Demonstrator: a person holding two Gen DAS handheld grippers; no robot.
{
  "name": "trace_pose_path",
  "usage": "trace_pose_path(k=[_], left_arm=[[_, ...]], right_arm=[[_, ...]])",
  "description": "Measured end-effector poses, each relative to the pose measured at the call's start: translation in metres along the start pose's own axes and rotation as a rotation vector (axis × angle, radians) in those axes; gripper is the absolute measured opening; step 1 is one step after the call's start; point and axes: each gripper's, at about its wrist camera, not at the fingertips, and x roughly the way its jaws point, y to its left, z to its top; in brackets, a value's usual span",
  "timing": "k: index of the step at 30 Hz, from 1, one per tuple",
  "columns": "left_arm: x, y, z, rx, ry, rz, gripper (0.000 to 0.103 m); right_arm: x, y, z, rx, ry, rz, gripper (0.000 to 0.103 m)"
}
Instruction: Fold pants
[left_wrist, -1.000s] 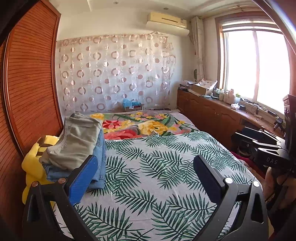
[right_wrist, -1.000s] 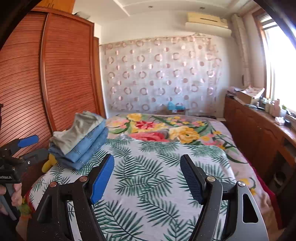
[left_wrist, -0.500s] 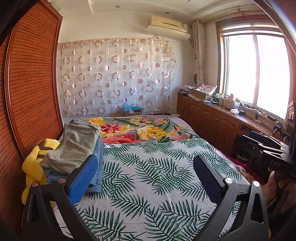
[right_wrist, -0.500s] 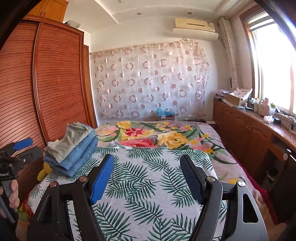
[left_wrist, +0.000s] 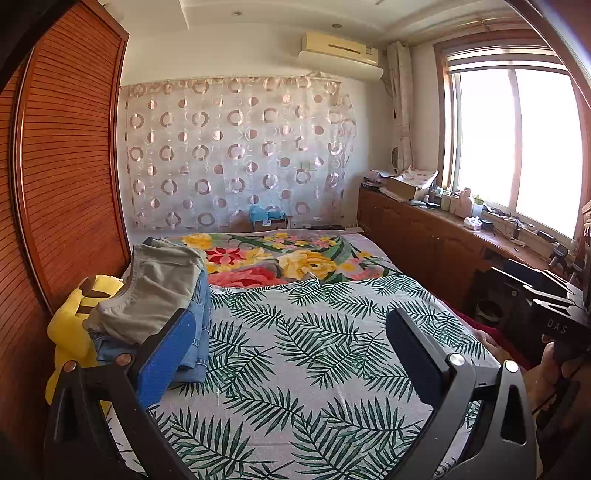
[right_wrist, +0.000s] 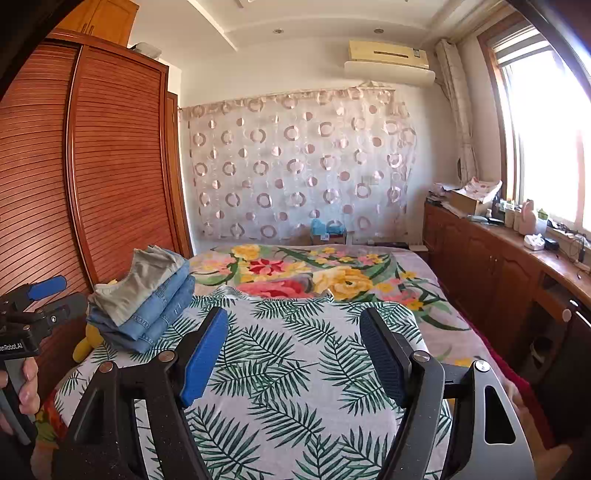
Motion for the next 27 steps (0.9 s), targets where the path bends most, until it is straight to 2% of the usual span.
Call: trace_pose_path(k=[27], left_arm=[[-0.002, 0.0043, -0.0024, -0.003, -0.005, 0.014, 0.103]], right_arm=[[-0.0005, -0.0022, -0.0023, -0.018, -0.006, 0.004, 0.076]])
